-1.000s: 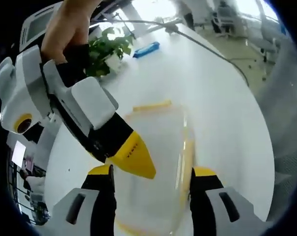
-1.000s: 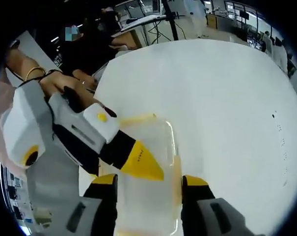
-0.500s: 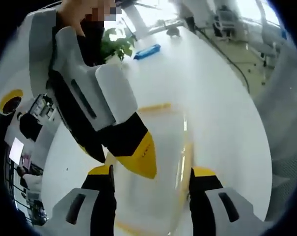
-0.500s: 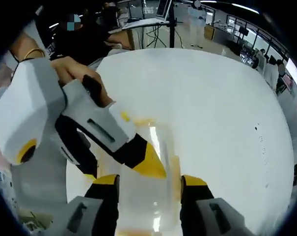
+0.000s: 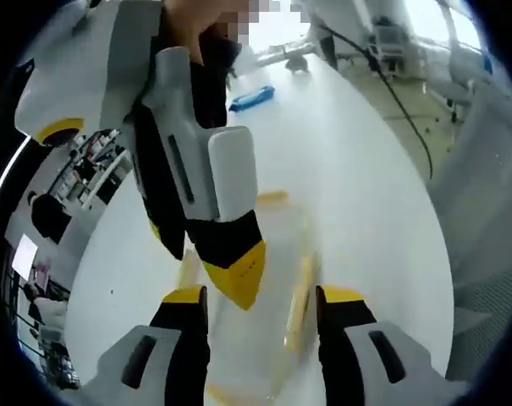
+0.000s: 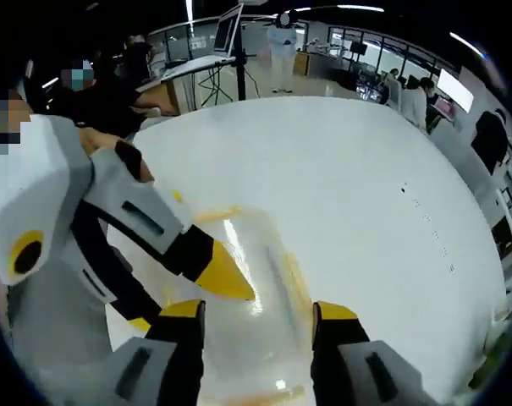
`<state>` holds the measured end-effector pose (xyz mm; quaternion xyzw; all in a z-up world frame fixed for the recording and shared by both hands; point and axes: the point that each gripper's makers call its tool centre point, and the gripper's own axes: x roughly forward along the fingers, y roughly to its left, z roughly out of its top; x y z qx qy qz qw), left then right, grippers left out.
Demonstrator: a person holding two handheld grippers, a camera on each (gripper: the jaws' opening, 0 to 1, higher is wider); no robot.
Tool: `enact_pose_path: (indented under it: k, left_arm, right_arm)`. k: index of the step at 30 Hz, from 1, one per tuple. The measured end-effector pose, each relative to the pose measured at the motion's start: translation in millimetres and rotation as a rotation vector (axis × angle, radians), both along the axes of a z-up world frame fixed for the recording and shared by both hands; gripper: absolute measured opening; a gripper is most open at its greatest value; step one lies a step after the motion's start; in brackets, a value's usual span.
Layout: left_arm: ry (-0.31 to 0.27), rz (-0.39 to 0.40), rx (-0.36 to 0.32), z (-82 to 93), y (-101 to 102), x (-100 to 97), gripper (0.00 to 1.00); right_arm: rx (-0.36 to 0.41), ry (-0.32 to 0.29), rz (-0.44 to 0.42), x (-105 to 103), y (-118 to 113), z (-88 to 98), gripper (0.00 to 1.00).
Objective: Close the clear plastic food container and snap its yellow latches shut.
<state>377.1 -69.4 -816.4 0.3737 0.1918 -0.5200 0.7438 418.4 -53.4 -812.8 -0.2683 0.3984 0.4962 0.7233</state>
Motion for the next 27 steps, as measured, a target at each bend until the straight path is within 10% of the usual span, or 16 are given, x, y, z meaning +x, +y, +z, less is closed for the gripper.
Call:
enact_pose_path:
  k: [12,27]
  left_arm:
    - [0.110,0.128,-0.182,33.3,20,1.1,0.52]
    - [0.190,0.429,-0.299,34.4,61,34.4,0.48]
  right_arm:
    - [0.090,-0.074,-0.175,-3,-4,4.5,0.50]
    - [0.189,-0.077,-0.400,-8,-41,19.4,0.50]
